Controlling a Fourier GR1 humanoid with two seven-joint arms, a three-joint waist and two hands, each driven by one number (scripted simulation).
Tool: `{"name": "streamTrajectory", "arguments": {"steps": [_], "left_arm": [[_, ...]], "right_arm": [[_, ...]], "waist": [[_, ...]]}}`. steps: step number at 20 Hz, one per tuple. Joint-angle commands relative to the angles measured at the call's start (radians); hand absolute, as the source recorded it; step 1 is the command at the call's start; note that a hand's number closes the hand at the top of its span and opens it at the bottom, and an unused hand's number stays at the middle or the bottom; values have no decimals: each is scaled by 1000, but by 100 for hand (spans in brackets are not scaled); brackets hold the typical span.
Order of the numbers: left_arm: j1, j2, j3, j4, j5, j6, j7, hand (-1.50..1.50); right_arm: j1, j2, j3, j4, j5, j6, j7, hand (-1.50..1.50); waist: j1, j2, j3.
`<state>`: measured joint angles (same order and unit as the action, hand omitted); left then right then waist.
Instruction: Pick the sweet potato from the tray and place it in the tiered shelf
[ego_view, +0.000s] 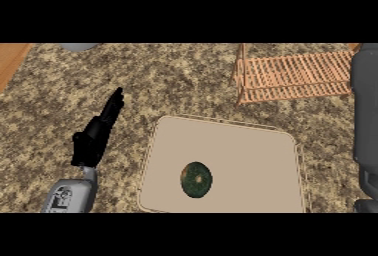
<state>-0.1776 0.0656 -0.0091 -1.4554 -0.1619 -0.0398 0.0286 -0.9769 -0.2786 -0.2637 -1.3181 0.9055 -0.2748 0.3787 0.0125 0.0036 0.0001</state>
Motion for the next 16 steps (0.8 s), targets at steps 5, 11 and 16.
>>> {"name": "streamTrajectory", "arguments": {"steps": [5, 11, 16], "left_arm": [[28, -20, -13, 45, -26, 23, -77, 0], [-65, 0, 25, 18, 2, 13, 48, 0], [19, -5, -1, 1, -9, 4, -10, 0]], "right_arm": [[-49, -72, -66, 240, -105, -98, -181, 150], [46, -80, -16, 183, 141, -133, 103, -150], [37, -113, -52, 175, 51, -111, 89, -150]], "waist": [[0, 1, 0], [-13, -3, -1], [-8, -3, 0]]}}
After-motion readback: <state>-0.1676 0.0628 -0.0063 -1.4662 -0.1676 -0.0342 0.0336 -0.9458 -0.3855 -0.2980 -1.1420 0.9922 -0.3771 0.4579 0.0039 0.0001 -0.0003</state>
